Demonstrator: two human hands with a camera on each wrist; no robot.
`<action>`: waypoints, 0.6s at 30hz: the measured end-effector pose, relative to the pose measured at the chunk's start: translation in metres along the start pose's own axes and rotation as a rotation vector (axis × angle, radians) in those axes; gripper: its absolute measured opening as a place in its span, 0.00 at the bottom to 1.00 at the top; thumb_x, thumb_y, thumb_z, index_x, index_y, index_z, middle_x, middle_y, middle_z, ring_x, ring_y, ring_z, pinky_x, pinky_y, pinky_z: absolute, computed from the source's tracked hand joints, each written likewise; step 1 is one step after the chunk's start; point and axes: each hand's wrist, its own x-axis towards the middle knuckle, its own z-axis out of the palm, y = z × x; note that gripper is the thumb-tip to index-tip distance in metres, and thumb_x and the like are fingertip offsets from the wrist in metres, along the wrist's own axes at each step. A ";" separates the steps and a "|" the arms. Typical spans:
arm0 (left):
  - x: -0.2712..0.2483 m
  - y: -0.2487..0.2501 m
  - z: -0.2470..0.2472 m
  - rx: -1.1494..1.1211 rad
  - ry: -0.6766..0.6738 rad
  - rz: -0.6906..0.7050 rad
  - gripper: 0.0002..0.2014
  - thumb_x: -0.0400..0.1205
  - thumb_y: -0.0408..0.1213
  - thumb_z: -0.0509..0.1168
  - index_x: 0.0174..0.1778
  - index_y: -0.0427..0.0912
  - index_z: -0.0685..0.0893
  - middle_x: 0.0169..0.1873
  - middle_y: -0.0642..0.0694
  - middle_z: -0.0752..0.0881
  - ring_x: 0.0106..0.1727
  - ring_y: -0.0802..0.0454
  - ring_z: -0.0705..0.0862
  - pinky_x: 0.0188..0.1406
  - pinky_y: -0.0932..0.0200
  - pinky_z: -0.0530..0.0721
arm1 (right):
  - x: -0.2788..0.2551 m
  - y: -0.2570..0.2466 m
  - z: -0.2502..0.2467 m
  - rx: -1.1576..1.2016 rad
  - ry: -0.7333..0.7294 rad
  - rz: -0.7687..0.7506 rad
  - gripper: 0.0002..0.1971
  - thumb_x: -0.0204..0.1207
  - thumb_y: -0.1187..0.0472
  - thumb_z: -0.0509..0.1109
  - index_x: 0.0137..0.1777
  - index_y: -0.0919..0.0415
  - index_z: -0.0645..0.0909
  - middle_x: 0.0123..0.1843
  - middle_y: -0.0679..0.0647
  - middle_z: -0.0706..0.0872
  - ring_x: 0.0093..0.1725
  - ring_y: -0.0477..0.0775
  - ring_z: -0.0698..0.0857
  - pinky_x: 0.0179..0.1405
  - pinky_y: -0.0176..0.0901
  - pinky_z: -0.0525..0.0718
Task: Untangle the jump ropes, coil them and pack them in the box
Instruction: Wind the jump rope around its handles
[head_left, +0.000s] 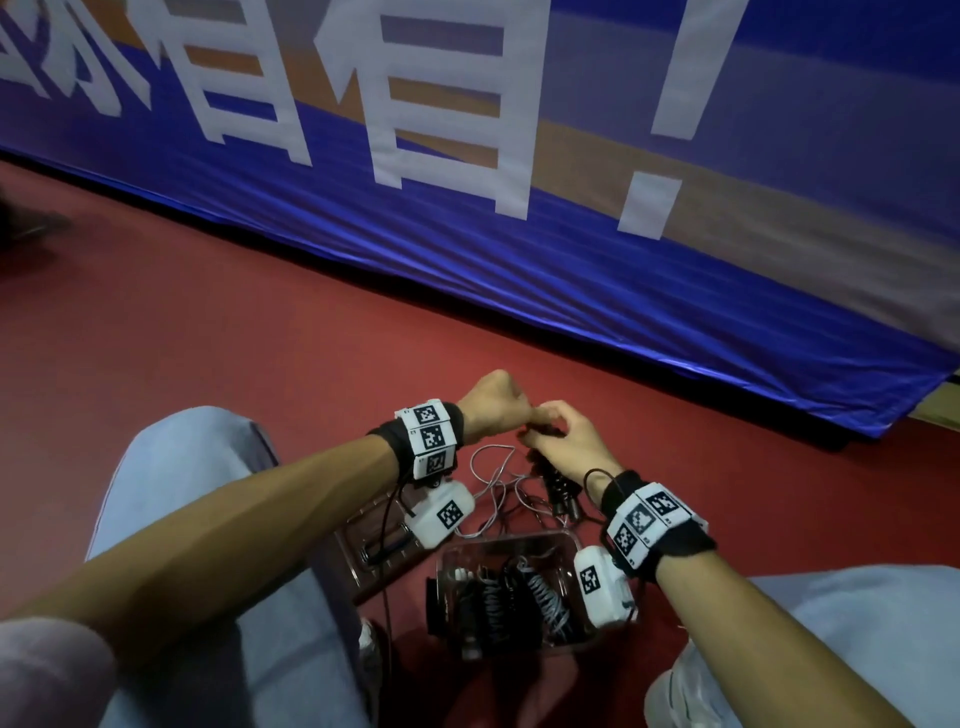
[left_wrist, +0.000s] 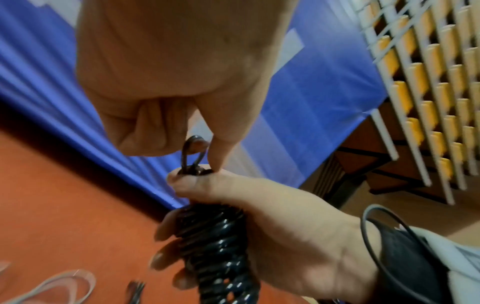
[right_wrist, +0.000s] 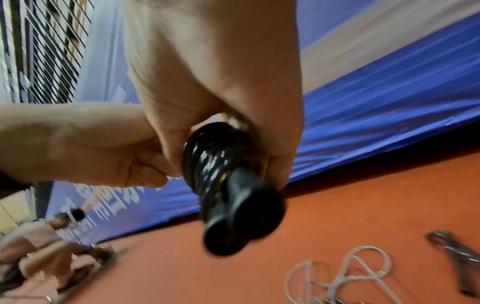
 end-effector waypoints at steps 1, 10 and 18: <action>0.005 -0.011 0.006 -0.069 -0.030 -0.053 0.19 0.78 0.48 0.78 0.30 0.41 0.81 0.18 0.51 0.71 0.18 0.55 0.64 0.17 0.63 0.61 | 0.003 0.013 0.002 -0.049 -0.045 0.032 0.18 0.76 0.61 0.79 0.61 0.46 0.79 0.45 0.56 0.92 0.37 0.59 0.92 0.40 0.58 0.91; 0.031 -0.119 0.067 0.254 -0.285 -0.298 0.10 0.81 0.38 0.66 0.37 0.36 0.83 0.30 0.43 0.81 0.25 0.48 0.77 0.24 0.59 0.75 | 0.023 0.153 0.039 -0.542 -0.299 0.323 0.33 0.67 0.51 0.85 0.69 0.58 0.76 0.66 0.55 0.86 0.65 0.58 0.85 0.63 0.42 0.82; 0.075 -0.211 0.100 0.649 -0.264 -0.331 0.13 0.83 0.39 0.64 0.34 0.36 0.80 0.52 0.33 0.90 0.55 0.36 0.89 0.43 0.52 0.82 | 0.058 0.214 0.066 -0.730 -0.241 0.321 0.32 0.63 0.42 0.82 0.68 0.50 0.85 0.69 0.54 0.86 0.70 0.57 0.84 0.70 0.38 0.80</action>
